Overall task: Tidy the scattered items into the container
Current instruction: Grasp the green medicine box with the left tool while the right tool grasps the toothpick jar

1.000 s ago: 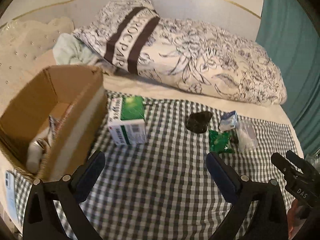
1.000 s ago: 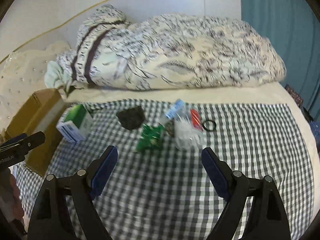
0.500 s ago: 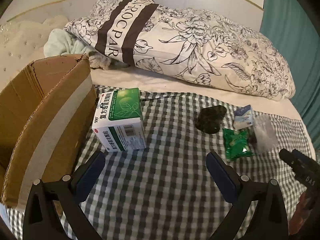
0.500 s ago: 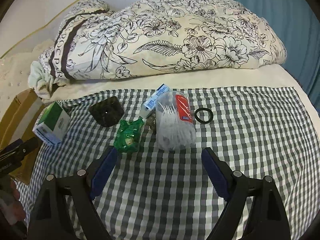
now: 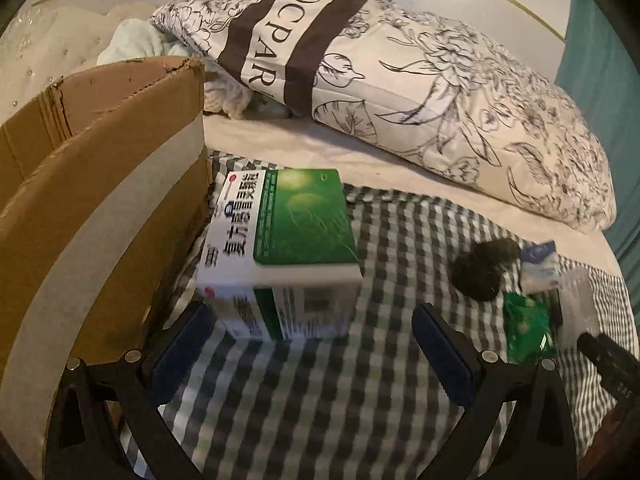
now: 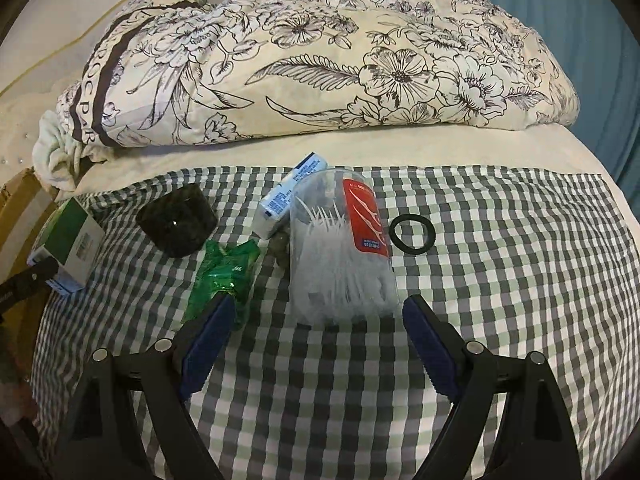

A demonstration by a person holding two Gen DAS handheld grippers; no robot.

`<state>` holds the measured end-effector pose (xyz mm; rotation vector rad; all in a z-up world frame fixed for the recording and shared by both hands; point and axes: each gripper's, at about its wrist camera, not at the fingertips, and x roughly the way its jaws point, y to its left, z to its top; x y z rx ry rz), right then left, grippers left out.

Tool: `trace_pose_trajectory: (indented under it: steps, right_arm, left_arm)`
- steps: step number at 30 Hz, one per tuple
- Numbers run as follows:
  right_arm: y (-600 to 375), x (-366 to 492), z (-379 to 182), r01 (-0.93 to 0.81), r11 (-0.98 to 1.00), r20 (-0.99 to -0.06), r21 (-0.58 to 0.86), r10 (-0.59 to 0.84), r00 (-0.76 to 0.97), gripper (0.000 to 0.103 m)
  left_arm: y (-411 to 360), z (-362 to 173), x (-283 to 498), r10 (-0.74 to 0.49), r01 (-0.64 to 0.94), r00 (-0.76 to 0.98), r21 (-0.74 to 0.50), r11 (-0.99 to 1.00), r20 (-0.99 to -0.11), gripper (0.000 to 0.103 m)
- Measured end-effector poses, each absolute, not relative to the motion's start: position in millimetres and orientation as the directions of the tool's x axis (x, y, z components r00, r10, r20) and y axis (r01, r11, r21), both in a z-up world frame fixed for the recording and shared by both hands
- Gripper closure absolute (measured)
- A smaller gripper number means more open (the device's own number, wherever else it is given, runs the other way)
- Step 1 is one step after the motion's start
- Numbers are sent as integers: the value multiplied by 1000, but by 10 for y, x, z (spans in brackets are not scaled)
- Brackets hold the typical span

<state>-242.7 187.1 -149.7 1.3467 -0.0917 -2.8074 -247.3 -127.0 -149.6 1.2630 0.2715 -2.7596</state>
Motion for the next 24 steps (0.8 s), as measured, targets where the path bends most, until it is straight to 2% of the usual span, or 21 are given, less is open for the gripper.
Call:
trace_pose_trajectory:
  steps: [10,18,20,21,22,24]
  right_arm:
    - [1911,-2702,-1642,-15,-998,-785,64,-41,-618,17]
    - [1879,-2896,-1772,-34,-999,-784,15,10,-620,17]
    - [1852,-2898,-1849,-42,-999,-789,-19,41,-613,37]
    - [1843,-2892,-1879,-46,-998,-789,-30,52,-612,40]
    - [1833,-2875,-1891,-48,-998,-783,-35,57,-619,40]
    - [1800,-2837,-1896,-54,-997,-763,-60,81,-641,40]
  left_arm:
    - [-1341,-1670,-2798,-54,191,-652,-95,-977,-756,0]
    - [-1253,-1842,-3027,-145,199,-645,18,-980,-751,0]
    - [-1252,-1867,-3036,-129,184,-646,10,-983,-752,1]
    - [-1250,-1863,-3028,-122,176,-651,7,-984,-749,5]
    - [-1245,-1853,-3019,-112,164,-658,3,-986,-745,11]
    - [-1222,-1840,-3014,-88,138,-661,-6,-990,-745,18]
